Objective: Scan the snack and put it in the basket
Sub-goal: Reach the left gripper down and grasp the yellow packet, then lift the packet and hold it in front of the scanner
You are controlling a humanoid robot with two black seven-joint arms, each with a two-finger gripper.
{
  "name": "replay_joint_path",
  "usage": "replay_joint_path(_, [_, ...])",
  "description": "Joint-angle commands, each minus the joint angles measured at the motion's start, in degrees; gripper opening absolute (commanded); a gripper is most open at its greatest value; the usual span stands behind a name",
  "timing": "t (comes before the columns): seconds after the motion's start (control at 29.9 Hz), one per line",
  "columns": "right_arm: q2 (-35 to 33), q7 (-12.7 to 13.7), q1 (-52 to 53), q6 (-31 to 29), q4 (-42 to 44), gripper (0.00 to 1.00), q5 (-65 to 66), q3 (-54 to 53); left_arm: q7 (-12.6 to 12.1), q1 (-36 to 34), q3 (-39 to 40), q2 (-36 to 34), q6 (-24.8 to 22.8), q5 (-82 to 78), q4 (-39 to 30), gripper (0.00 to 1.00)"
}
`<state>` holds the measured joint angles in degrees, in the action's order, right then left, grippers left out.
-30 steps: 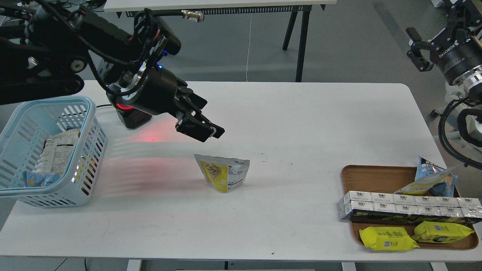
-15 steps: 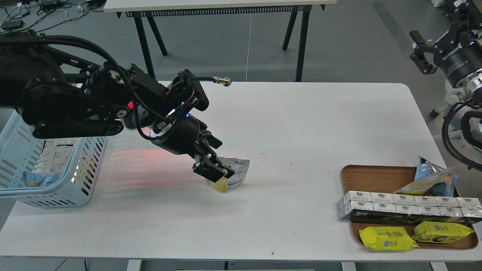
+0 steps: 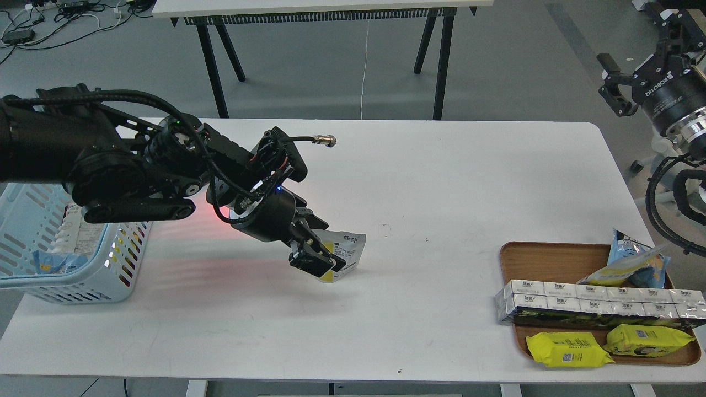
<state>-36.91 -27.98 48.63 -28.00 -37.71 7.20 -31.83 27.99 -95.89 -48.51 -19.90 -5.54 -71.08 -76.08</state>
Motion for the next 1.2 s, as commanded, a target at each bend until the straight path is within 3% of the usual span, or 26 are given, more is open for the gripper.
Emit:
replay_joint_path(0.0, [0.0,0.0,0.0,0.0,0.0,0.94,-0.1,0.0,0.0,0.8,-0.2,0.3,3.4,0.2,0.1,0.46])
replay_joint_path(0.07, [0.0,0.0,0.0,0.0,0.0,0.94,0.0,0.0,0.0,0.8,-0.7,0.2,3.7,0.2,0.1,0.36])
replay_joint_path(0.13, [0.0,0.0,0.0,0.0,0.0,0.94,-0.1,-0.1,0.0,0.8,-1.0,0.0,4.0,0.2,0.1,0.11])
replay_joint_path(0.17, [0.0,0.0,0.0,0.0,0.0,0.94,-0.1,-0.1,0.0,0.8,-0.9,-0.1,4.1,0.2,0.1,0.04])
replay_joint_path(0.23, [0.0,0.0,0.0,0.0,0.0,0.94,-0.1,-0.1,0.0,0.7,-1.1,-0.4,4.2,0.2,0.0,0.00])
replay_joint_path(0.7, [0.0,0.0,-0.1,0.0,0.1,0.94,0.0,-0.1,0.0,-0.3,-1.6,-2.1,4.0,0.6,-0.6,0.00])
replay_joint_path(0.97, [0.0,0.0,-0.1,0.0,0.4,0.94,-0.1,-0.2,0.0,-6.5,-1.8,-10.7,2.9,0.0,0.1,0.00])
replay_joint_path(1.17, [0.0,0.0,-0.1,0.0,0.3,0.94,-0.1,-0.2,0.0,-10.4,-1.9,-15.2,-1.0,-0.5,3.2,0.00])
